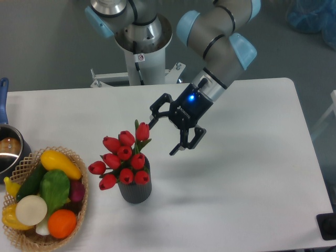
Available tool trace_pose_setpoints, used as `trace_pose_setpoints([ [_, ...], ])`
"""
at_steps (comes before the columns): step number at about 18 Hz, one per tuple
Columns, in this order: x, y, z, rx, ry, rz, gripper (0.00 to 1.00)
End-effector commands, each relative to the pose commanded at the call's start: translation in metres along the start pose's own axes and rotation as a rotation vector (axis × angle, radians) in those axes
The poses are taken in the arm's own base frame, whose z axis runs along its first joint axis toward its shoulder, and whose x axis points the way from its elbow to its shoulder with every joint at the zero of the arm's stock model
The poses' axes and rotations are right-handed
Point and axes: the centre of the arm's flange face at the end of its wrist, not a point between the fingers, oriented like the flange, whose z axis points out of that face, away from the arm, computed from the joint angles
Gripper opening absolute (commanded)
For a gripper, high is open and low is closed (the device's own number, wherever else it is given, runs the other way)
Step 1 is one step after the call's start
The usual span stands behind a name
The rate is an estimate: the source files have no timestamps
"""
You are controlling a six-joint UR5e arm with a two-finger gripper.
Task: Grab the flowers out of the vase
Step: 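Lower the open gripper around the tulip stems above the vase rim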
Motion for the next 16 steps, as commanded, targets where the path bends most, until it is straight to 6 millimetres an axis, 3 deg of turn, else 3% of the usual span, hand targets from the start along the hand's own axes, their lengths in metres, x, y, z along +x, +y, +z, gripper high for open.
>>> trace_pose_setpoints([
  [6, 0.000, -0.006, 0.001, 0.001, -0.002, -0.029, 1.00],
  [16, 0.004, -0.018, 0.023, 0.003, 0.022, 0.017, 1.00],
])
